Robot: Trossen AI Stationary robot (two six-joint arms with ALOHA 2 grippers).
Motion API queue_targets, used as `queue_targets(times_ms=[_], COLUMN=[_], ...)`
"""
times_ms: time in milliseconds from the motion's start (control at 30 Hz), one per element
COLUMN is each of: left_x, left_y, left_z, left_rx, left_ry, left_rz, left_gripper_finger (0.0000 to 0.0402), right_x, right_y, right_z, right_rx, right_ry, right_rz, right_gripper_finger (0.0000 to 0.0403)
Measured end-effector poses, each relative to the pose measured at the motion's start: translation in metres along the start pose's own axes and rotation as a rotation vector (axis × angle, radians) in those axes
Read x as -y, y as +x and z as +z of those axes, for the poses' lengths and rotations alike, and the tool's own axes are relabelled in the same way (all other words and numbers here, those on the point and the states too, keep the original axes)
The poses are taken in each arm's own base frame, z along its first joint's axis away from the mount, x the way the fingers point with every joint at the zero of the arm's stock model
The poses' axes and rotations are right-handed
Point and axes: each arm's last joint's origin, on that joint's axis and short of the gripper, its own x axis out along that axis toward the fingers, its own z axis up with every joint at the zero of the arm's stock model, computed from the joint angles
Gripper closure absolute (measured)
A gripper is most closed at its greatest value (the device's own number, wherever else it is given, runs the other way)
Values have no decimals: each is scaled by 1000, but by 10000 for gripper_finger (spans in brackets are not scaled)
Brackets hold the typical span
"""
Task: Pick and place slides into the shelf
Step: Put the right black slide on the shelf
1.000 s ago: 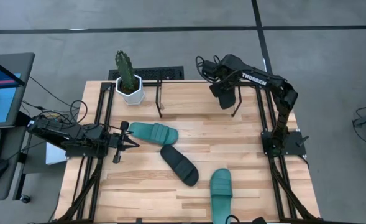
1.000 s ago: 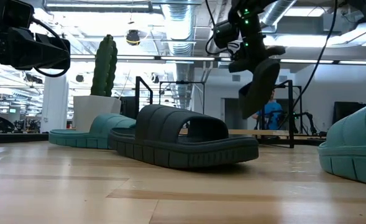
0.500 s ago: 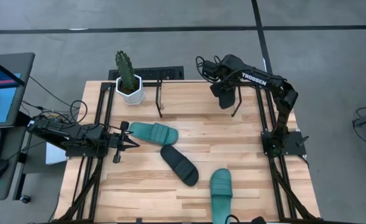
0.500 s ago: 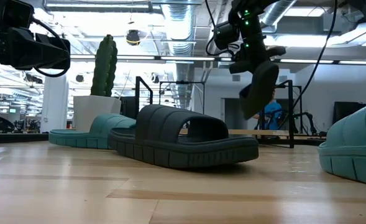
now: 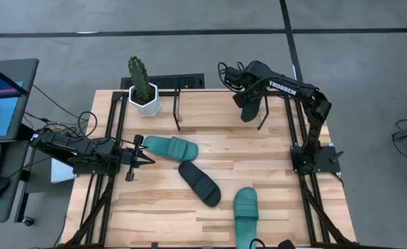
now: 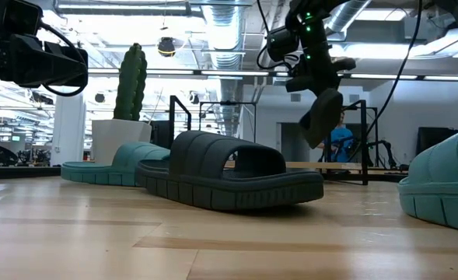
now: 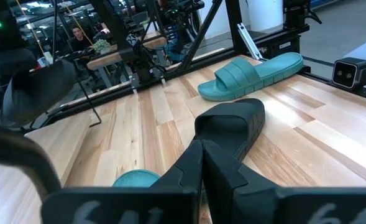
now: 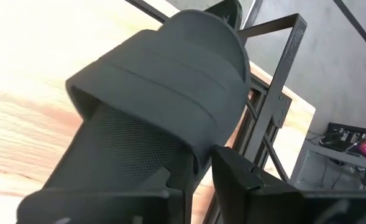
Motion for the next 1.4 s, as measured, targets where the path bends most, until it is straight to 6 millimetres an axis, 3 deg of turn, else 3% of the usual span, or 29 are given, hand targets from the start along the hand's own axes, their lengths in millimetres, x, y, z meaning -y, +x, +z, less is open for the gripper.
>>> queue_targets(times_ms=[700,900,1100,1200,1300,1400], left_x=[0,0,0,0,0,0], left_y=[0,0,0,0,0,0], left_z=[0,0,0,0,0,0], left_rx=[0,0,0,0,0,0], left_ry=[2,1,-1,2,-1,2], left_rz=[0,0,1,1,0,0], left_gripper_finger=[401,401,401,401,401,401], right_x=[-5,-19,-50,-64,-73,-67], right_y=[-2,-9,-27,-38,-49,-61], right_z=[1,0,-19,-32,-45,-57], right_rx=[19,90,163,197,271,341], right_ry=[-96,-219,-456,-518,-528,-481], right_rz=[37,66,78,82,-17,-158], right_gripper_finger=[351,351,354,379,397,400])
